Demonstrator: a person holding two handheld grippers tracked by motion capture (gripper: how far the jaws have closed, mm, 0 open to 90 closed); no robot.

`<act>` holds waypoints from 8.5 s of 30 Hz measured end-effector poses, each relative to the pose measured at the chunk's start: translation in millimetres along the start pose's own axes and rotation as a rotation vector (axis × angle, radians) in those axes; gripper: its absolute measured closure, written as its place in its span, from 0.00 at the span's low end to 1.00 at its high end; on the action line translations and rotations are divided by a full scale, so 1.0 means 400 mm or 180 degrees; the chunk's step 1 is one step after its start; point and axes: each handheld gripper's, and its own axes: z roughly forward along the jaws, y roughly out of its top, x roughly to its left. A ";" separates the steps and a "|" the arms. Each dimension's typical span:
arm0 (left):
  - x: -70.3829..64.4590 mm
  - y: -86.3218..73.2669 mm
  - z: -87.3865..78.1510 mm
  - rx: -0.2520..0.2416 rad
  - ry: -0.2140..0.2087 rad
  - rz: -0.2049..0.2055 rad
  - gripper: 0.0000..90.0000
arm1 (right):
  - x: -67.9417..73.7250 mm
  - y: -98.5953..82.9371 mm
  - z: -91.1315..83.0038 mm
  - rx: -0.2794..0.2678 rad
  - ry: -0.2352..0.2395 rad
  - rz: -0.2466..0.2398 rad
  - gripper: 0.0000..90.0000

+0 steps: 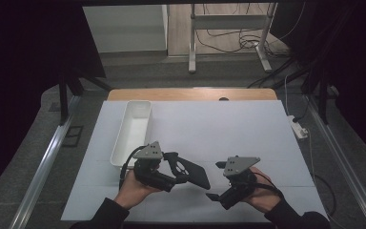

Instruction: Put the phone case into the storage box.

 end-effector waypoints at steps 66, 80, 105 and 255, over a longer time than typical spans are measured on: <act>-0.037 0.077 0.088 0.0077 0.0293 -0.0610 0.15 | 0.029 0.005 0.064 0.0395 -0.1166 -0.0065 0.67; -0.025 0.075 0.084 -0.0045 0.0245 -0.0690 0.13 | 0.050 0.010 0.066 0.0500 -0.1252 -0.0455 0.93; -0.006 0.060 0.043 -0.0049 0.0292 -0.0249 0.00 | 0.020 0.007 0.025 0.0384 -0.0866 -0.0092 0.94; 0.067 0.061 -0.258 -0.0080 0.0630 -0.0208 0.93 | -0.036 -0.158 -0.157 0.0360 -0.0849 0.0882 0.00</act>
